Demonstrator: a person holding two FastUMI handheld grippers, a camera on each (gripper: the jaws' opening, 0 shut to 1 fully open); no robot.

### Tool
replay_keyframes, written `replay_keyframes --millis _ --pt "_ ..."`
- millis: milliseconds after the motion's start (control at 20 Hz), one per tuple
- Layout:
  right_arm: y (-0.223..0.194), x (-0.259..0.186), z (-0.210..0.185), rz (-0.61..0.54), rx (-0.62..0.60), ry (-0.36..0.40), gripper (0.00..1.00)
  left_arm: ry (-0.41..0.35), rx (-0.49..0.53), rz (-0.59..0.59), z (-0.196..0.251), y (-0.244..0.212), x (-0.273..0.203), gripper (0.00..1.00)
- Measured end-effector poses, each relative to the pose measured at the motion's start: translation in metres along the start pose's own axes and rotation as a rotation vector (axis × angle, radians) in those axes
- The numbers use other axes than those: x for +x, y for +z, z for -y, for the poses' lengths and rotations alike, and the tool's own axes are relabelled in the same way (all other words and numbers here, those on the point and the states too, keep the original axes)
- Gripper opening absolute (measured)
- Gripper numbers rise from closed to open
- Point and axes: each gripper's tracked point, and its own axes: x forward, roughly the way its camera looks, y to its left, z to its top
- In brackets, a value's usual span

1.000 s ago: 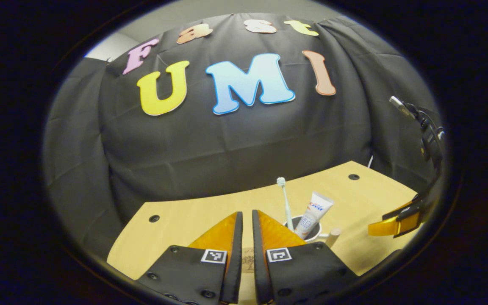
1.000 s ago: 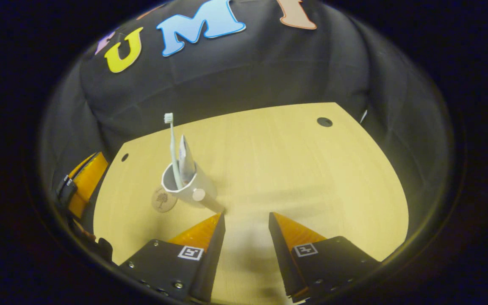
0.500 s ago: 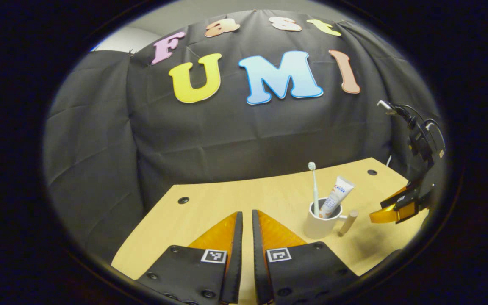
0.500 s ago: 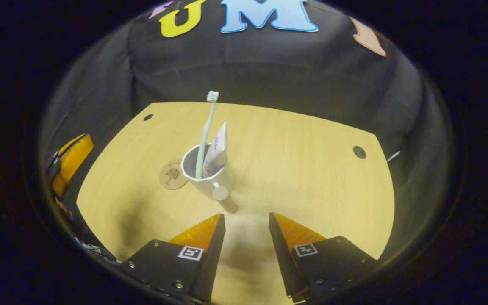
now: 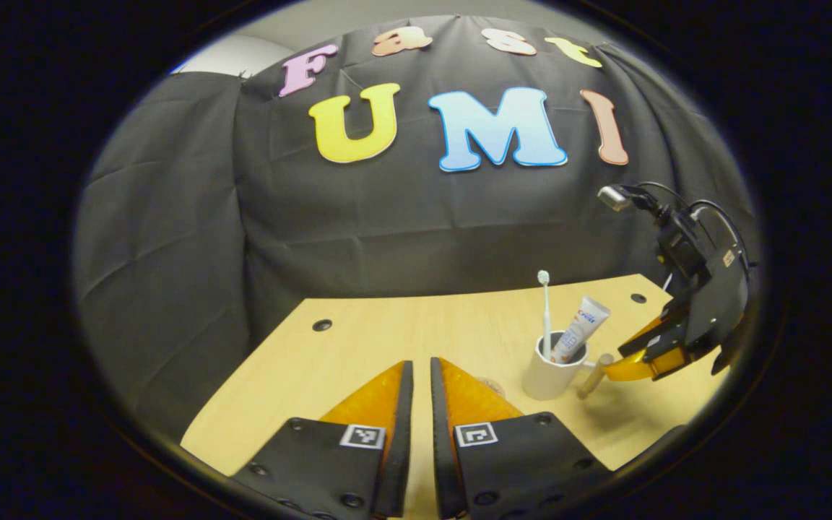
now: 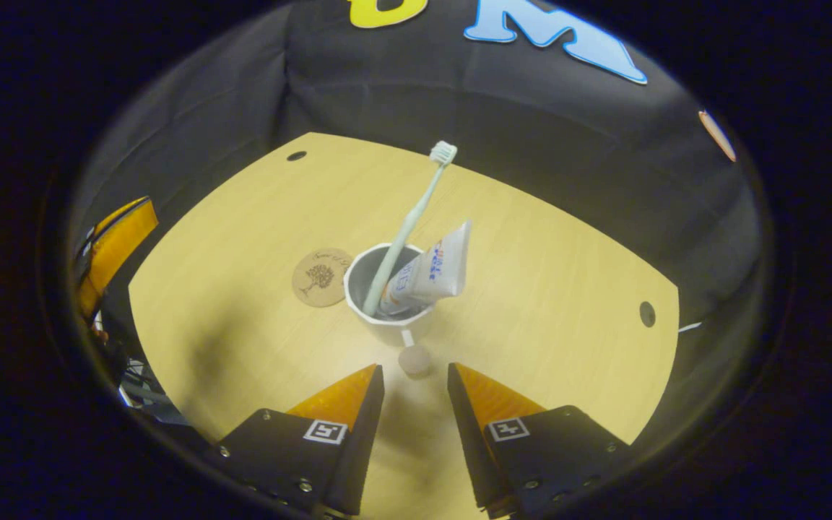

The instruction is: Put the toothbrush and toothpaste on the desktop into the cup, then pick up the cup and place it on the coaster on the desktop.

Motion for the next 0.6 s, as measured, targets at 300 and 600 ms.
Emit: replay_keyframes --millis 300,600 --pt "0.009 0.017 0.005 -0.059 -0.047 0.017 0.55 0.015 -0.007 -0.029 -0.004 -0.010 -0.005 0.53" --pt "0.015 0.034 0.000 -0.134 -0.110 0.060 0.50 0.062 -0.014 -0.057 -0.017 -0.019 -0.010 0.92"
